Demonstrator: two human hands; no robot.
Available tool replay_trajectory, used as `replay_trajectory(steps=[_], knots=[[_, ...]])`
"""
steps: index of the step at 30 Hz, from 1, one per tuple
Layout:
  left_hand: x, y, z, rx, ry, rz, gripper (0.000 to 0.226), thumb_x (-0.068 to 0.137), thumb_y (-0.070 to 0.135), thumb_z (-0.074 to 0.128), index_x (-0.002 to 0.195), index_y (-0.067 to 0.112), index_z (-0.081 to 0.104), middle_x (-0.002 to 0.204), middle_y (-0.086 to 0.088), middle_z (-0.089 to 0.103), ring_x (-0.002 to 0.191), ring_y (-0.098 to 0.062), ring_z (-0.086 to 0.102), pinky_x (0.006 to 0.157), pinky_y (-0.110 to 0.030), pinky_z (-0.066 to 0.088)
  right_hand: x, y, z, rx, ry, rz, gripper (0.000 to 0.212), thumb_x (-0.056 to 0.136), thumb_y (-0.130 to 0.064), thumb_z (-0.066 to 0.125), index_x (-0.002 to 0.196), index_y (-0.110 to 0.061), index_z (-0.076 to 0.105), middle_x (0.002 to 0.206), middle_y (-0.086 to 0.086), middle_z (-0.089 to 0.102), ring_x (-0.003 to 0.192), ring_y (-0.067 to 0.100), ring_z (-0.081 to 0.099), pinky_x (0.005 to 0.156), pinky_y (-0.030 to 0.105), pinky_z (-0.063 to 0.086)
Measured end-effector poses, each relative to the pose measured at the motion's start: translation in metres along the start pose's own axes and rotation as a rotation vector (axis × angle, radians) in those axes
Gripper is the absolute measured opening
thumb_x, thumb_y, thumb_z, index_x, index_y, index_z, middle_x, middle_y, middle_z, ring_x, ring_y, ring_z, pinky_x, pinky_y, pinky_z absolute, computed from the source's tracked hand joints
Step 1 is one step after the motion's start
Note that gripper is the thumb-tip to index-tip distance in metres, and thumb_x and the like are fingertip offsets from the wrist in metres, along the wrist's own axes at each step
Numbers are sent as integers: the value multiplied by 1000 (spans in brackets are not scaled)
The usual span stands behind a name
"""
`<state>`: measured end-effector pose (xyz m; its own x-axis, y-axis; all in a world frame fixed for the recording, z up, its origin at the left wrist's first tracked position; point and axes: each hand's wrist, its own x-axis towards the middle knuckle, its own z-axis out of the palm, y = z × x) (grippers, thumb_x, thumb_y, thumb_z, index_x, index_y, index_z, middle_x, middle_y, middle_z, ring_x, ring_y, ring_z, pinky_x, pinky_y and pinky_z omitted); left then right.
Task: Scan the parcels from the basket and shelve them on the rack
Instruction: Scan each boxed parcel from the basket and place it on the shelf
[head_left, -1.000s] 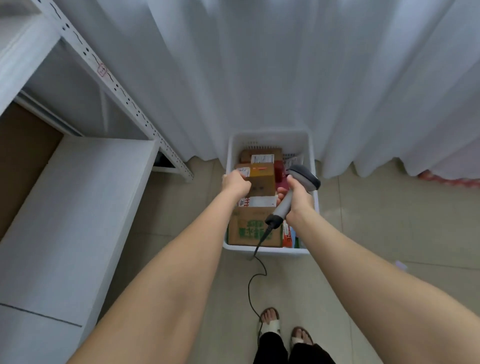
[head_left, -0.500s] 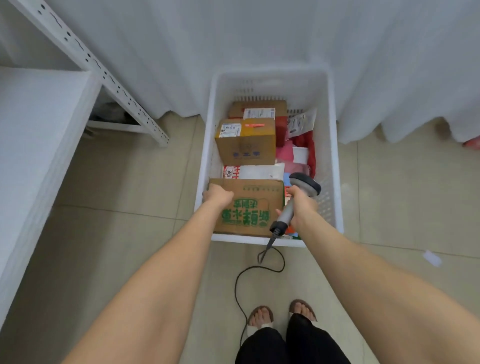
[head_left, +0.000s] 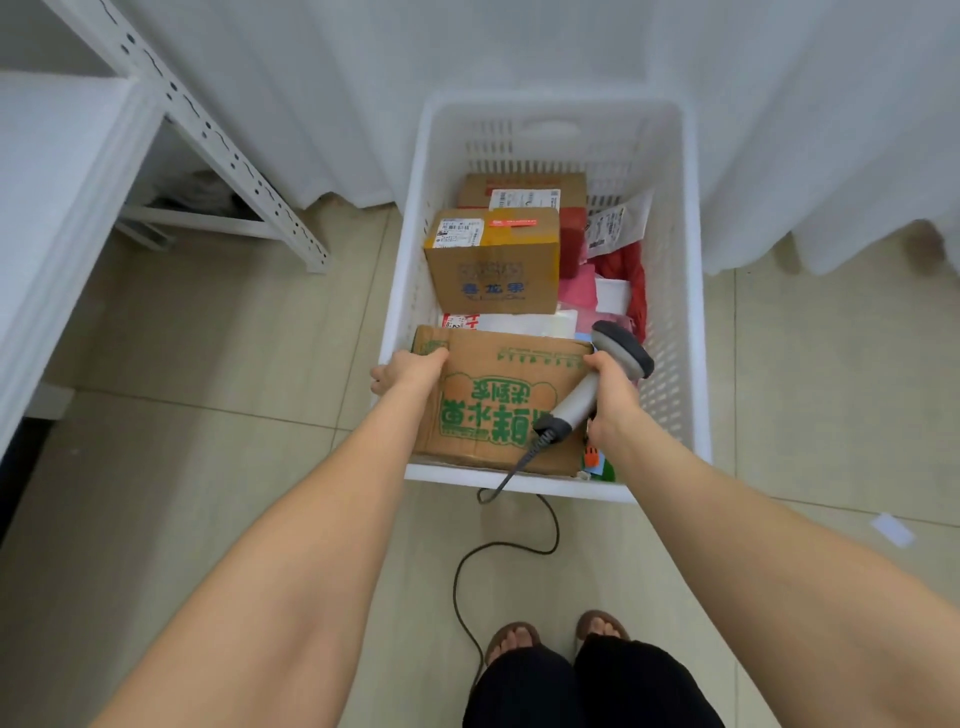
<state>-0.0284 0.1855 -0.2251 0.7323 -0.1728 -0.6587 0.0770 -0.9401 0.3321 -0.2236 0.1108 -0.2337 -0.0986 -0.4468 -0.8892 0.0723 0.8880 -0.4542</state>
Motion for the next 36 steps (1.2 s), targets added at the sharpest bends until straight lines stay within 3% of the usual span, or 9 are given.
replay_trajectory(steps=[2, 6, 13, 18, 20, 24, 27, 31, 36], knots=[[-11, 5, -14, -121, 17, 37, 61, 79, 43, 65, 132, 21, 46, 138, -14, 37, 123, -34, 43, 102, -43, 41, -16, -4, -2, 39, -8, -16, 33, 81, -25, 70, 105, -11, 52, 91, 3, 59, 75, 16, 55, 78, 36, 49], [-46, 20, -55, -262, 10, 101, 68, 83, 53, 59, 133, 11, 41, 132, -13, 50, 115, -32, 51, 87, -35, 42, -67, -20, 0, 79, -36, -48, 34, 80, -24, 70, 108, -11, 57, 96, 4, 63, 81, 18, 58, 82, 37, 51], [-135, 38, -145, -277, 24, 36, 92, 78, 79, 39, 130, 4, 52, 137, -15, 44, 111, -34, 54, 96, -46, 46, -188, -64, -9, 153, -66, -81, 43, 79, -29, 73, 116, -12, 59, 106, 8, 68, 92, 25, 66, 90, 43, 55], [-190, 54, -215, -429, -31, 14, 96, 70, 84, 44, 130, 9, 49, 124, -12, 57, 109, -33, 57, 96, -47, 47, -271, -84, -15, 189, -110, -111, 46, 80, -37, 75, 119, -14, 61, 106, 6, 71, 92, 23, 67, 85, 40, 55], [-210, 57, -239, -503, -44, -2, 90, 68, 81, 51, 124, 11, 51, 116, -10, 61, 106, -32, 59, 95, -45, 48, -298, -91, -16, 188, -118, -122, 48, 80, -39, 75, 119, -15, 61, 104, 5, 71, 90, 21, 66, 81, 38, 54], [-246, 58, -275, -627, -86, 2, 55, 72, 54, 63, 111, 15, 61, 97, -5, 66, 89, -23, 62, 89, -39, 51, -344, -102, -21, 183, -150, -132, 61, 78, -45, 76, 130, -20, 55, 115, 3, 69, 104, 23, 65, 98, 46, 50], [-277, 58, -298, -674, -100, 66, 40, 76, 43, 62, 103, 14, 57, 91, -6, 63, 82, -20, 58, 76, -33, 48, -379, -108, -27, 151, -169, -132, 66, 79, -45, 76, 134, -22, 49, 119, 2, 64, 110, 25, 59, 103, 49, 44], [-324, 55, -328, -691, -140, 190, 54, 71, 35, 65, 120, 13, 54, 104, -9, 63, 92, -23, 59, 75, -35, 46, -423, -107, -43, 112, -185, -185, 65, 80, -41, 76, 136, -23, 47, 126, 3, 59, 118, 27, 52, 105, 51, 40], [-379, 31, -366, -716, -97, 302, 73, 69, 32, 70, 135, 16, 45, 109, -11, 62, 86, -23, 59, 62, -31, 45, -480, -101, -61, 106, -203, -238, 72, 81, -41, 76, 141, -20, 43, 133, 0, 55, 118, 24, 50, 104, 45, 39]])
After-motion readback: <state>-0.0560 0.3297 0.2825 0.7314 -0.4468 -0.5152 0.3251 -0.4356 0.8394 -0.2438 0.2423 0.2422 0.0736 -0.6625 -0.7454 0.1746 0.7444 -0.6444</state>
